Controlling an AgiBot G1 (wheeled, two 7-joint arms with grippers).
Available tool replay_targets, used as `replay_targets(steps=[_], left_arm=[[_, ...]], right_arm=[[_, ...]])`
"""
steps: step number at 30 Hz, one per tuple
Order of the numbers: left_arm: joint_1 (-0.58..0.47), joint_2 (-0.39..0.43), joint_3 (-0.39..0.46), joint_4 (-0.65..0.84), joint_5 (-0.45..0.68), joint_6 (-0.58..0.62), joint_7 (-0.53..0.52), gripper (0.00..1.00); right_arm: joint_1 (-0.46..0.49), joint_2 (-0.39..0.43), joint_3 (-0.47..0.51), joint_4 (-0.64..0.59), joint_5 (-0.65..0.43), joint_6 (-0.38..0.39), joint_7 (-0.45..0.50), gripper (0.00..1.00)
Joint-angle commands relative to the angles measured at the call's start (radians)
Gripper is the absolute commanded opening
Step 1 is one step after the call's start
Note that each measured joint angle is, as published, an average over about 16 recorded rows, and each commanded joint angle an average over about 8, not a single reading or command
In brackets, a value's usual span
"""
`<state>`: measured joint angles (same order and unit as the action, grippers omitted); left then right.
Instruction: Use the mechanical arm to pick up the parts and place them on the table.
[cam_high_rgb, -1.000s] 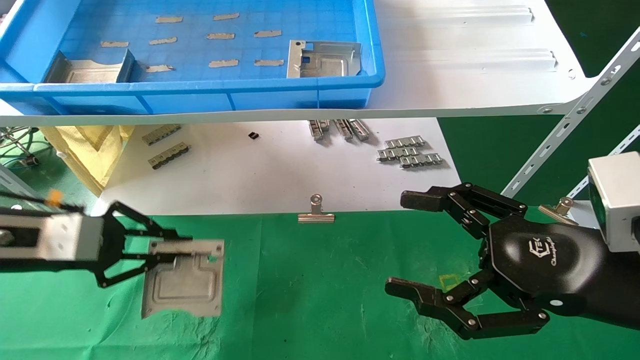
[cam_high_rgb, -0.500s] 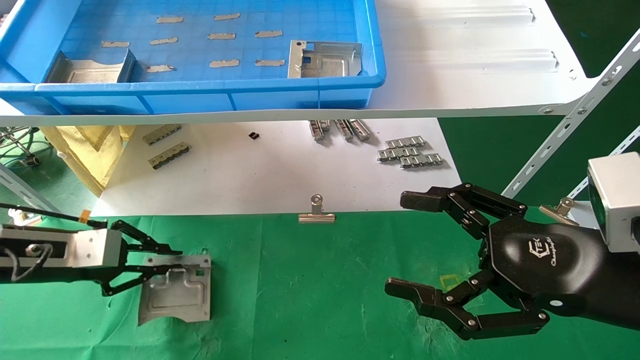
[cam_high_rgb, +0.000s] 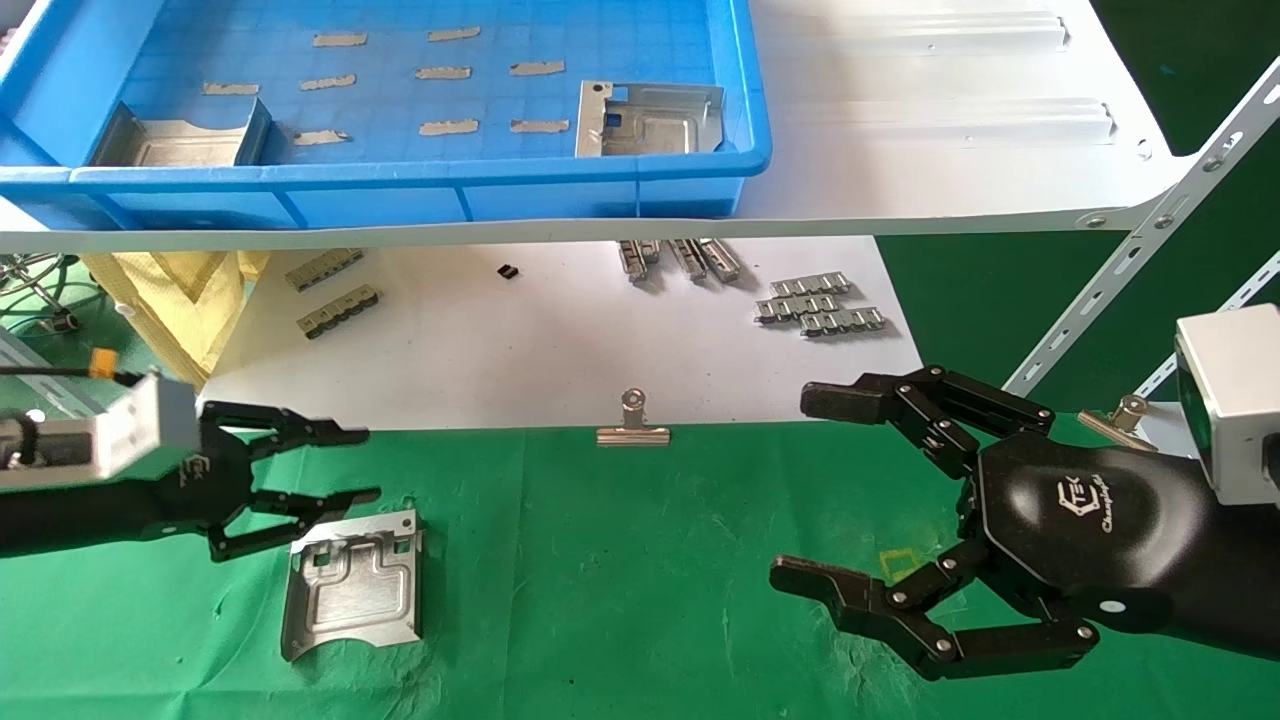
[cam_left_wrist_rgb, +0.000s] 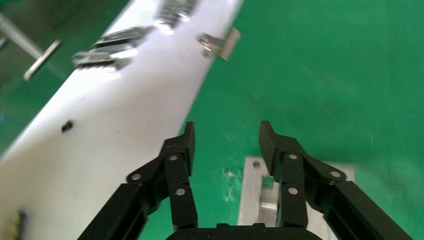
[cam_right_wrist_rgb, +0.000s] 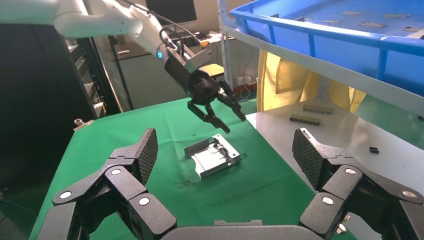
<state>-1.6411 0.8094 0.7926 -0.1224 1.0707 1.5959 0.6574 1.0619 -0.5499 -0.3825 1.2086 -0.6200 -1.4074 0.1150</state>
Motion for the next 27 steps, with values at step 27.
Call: replay_targets(steps=[27], left_arm=[[0.137, -0.047, -0.118, -0.231, -0.102, -0.019, -0.209, 1.00]], right_arm=[[0.000, 0.000, 0.000, 0.000, 0.000, 0.000, 0.000, 1.00]])
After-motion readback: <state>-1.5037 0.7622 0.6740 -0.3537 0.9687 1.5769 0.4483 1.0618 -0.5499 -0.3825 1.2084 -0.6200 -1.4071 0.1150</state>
